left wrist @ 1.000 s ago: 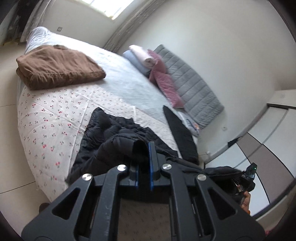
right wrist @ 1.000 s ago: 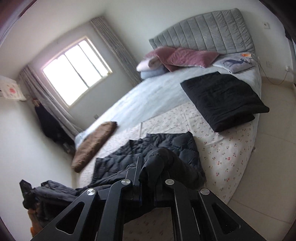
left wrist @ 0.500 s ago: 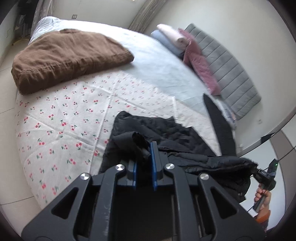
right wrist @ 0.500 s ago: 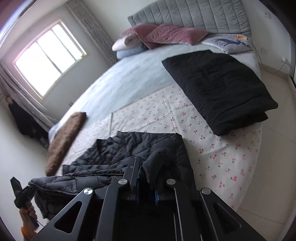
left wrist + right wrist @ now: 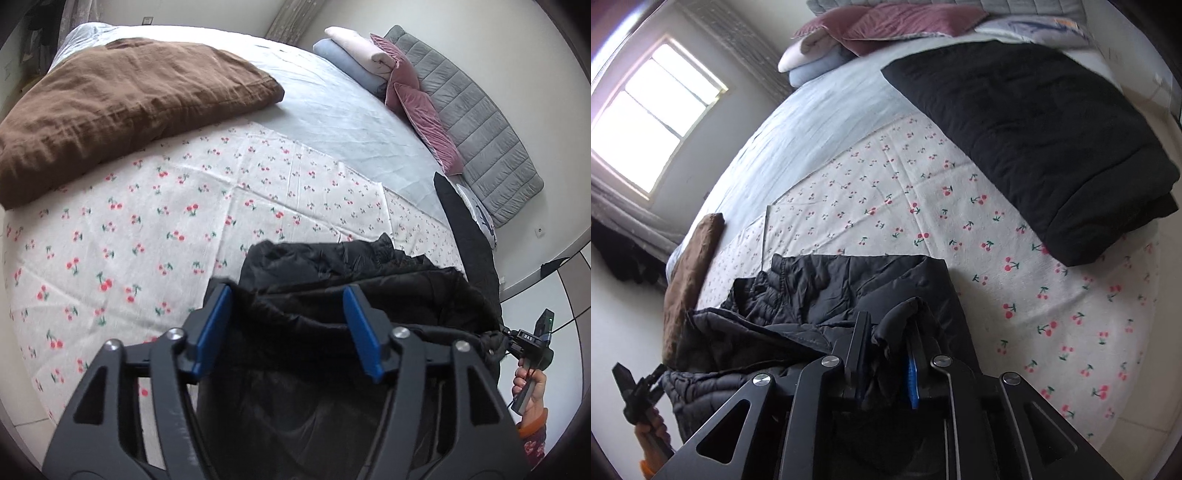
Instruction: Fold large clothes
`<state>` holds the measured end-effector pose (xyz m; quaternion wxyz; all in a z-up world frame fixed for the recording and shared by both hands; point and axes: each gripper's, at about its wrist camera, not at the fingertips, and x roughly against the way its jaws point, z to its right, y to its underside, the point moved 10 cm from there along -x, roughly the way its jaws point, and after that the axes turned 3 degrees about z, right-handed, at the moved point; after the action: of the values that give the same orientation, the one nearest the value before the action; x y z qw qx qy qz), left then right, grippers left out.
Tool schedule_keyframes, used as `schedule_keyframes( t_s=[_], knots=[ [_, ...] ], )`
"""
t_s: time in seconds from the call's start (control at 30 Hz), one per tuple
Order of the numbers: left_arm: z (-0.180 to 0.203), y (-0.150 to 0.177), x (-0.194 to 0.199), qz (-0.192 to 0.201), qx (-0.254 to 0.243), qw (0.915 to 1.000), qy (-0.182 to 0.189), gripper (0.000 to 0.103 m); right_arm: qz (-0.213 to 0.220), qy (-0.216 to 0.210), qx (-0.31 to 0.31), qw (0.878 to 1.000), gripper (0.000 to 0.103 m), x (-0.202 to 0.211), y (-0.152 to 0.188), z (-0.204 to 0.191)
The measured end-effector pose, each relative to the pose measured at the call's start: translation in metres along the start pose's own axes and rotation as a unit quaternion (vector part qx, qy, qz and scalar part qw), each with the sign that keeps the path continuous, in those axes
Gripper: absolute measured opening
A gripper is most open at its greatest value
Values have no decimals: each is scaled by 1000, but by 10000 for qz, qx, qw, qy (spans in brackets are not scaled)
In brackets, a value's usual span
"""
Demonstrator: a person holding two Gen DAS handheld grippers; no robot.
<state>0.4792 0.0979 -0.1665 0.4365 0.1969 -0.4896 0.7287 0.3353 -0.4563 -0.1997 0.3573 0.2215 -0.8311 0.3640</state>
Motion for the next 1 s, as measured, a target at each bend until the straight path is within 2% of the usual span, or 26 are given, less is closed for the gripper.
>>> schedule_keyframes(
  t_s=[0.1, 0.23, 0.3, 0.4, 0.57, 0.7, 0.83, 0.9, 0.93, 1.0],
  knots=[
    [0, -8, 6, 97, -99, 9999, -32, 74, 52, -229, -232, 9995, 29, 3, -8, 3],
    [2, -16, 20, 243, -433, 9987, -148, 76, 428, -226, -325, 9983, 53, 23, -28, 12],
    [1, -17, 27, 299, -614, 9975, -199, 80, 567, -220, -289, 9977, 55, 33, -35, 13],
    [-7, -14, 30, 311, -791, 9960, -286, 81, 622, -101, -73, 9980, 60, 40, -39, 14],
    [-25, 3, 24, 67, -752, 9969, -223, 81, 375, 91, 741, 9965, 63, 34, -21, 6],
    [-29, 19, 17, -151, -819, 9965, -102, 81, 45, 261, 1603, 9867, 69, 19, 6, -6],
    [-27, 26, 3, -321, -825, 9961, 35, 81, -156, 550, 1992, 9783, 69, -2, 13, -10],
    [-23, 27, -2, -360, -776, 9963, 97, 80, -164, 556, 1931, 9795, 69, -11, 9, -10],
    [-21, 28, -4, -380, -773, 9962, 125, 79, -170, 541, 1858, 9809, 69, -16, 6, -9],
    [-15, 28, -6, -367, -805, 9960, 149, 62, -185, 502, 1725, 9836, 69, -24, 2, -9]
  ],
)
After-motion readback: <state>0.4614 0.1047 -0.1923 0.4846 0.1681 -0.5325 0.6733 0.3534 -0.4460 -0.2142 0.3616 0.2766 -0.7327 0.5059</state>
